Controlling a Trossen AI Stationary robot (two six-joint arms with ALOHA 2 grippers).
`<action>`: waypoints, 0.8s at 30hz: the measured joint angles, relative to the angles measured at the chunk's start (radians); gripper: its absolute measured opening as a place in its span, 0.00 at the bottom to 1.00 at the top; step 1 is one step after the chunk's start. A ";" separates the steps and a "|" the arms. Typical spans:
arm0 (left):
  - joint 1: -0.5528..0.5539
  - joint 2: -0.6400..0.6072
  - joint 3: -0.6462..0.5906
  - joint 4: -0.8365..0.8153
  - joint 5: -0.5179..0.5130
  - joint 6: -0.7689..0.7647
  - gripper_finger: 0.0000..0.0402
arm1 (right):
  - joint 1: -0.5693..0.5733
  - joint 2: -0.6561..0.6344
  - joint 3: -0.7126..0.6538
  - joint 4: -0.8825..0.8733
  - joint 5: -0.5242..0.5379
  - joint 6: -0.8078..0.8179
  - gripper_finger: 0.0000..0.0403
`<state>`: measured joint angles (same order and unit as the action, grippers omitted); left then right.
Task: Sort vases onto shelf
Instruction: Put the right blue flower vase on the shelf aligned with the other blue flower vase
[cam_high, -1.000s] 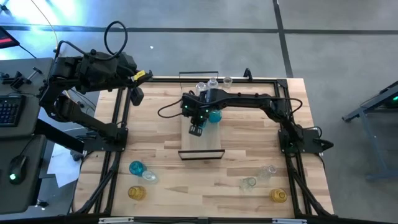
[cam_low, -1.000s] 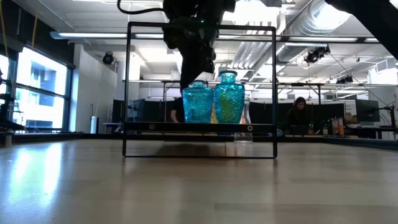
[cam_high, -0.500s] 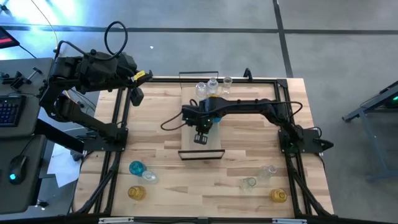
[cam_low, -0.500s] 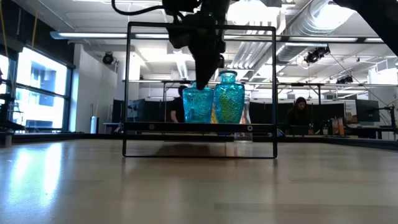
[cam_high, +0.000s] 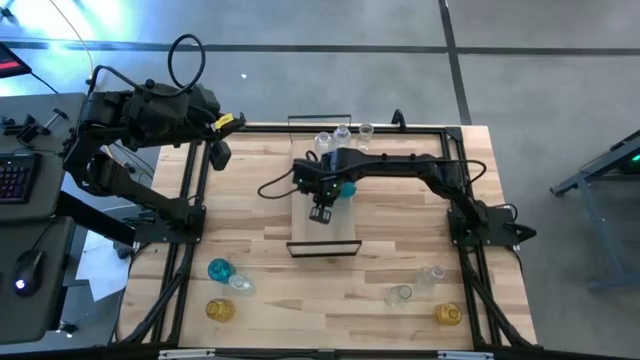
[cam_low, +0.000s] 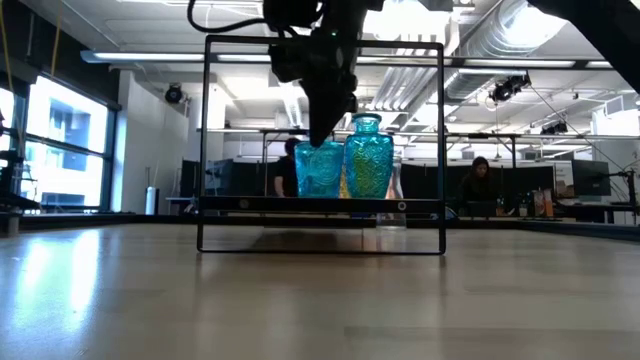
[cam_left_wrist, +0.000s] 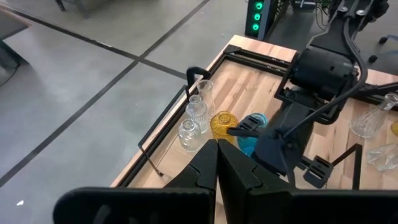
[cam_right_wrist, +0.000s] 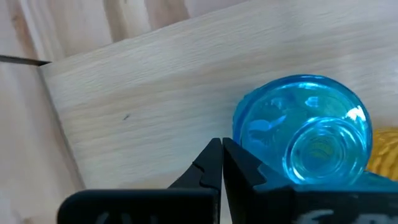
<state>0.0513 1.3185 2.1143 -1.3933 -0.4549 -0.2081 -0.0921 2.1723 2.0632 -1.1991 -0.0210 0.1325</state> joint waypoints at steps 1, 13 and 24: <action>0.000 0.000 0.000 0.000 0.000 0.000 0.00 | -0.001 0.000 0.000 0.002 0.008 -0.002 0.00; 0.000 0.000 0.000 0.000 0.000 0.000 0.00 | -0.022 0.000 0.000 0.014 0.020 -0.019 0.00; 0.000 0.000 0.000 -0.001 0.000 0.000 0.00 | 0.025 -0.012 0.115 0.001 0.076 0.008 0.00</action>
<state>0.0515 1.3182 2.1144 -1.3939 -0.4549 -0.2086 -0.0667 2.1604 2.1784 -1.1978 0.0552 0.1407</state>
